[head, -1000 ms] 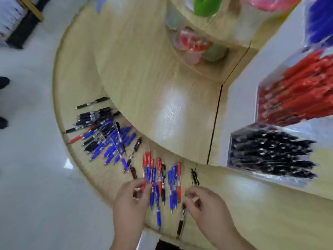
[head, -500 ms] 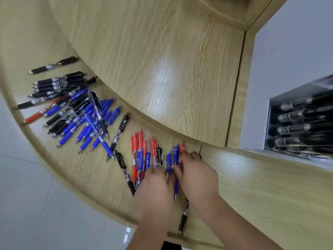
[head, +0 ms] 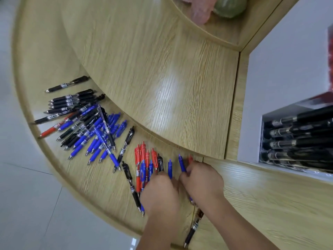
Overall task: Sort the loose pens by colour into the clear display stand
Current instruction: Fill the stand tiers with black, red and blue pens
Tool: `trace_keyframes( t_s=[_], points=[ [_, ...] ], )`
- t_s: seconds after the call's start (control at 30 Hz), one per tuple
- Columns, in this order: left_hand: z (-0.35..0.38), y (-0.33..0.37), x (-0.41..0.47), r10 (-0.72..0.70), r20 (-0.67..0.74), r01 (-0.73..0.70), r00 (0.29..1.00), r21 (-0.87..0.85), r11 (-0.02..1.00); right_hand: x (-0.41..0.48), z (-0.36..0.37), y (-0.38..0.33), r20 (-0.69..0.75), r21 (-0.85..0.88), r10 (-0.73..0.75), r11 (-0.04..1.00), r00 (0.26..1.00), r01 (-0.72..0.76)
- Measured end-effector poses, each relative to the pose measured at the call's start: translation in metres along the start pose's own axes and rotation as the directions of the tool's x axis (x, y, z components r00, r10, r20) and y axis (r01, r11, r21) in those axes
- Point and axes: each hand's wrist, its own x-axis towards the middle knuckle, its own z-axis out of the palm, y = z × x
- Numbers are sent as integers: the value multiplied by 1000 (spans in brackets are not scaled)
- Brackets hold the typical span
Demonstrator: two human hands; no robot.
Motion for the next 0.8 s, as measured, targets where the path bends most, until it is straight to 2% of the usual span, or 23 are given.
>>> trace_keyframes(
  t_s=[0.13, 0.23, 0.3, 0.37, 0.43, 0.5, 0.57, 0.67, 0.73, 0.8],
  points=[
    [-23, -11, -19, 33, -112, -49, 993, -144, 988, -24, -24, 14, -46, 167, -83, 982, 995, 90],
    [-48, -18, -49, 109, -175, -141, 979, -186, 972, -61, -52, 25, -95, 169, -201, 962, 975, 215],
    [-68, -20, -68, 158, -269, -236, 950, -289, 928, -85, -71, 36, -167, 186, -248, 943, 954, 277],
    [-95, -15, -84, 242, -339, -350, 909, -304, 886, -110, -99, 46, -207, 275, -260, 910, 943, 311],
    [-124, -1, -101, 356, -422, -487, 834, -257, 835, -134, -126, 60, -286, 303, -299, 873, 910, 382],
    [-159, 22, -121, 410, -514, -598, 753, -275, 753, -156, -156, 75, -301, 333, -348, 834, 888, 440],
    [-189, 49, -139, 433, -624, -704, 650, -281, 652, -166, -183, 88, -386, 297, -333, 838, 860, 458],
    [-226, 90, -160, 453, -707, -806, 543, -289, 516, -178, -231, 100, -537, 379, -180, 821, 824, 427],
    [-251, 119, -171, 458, -733, -840, 503, -289, 460, -188, -272, 112, -717, 410, -56, 773, 695, 485],
    [-272, 148, -178, 451, -752, -859, 480, -299, 416, -190, -308, 125, -794, 422, 7, 726, 608, 543]
  ],
)
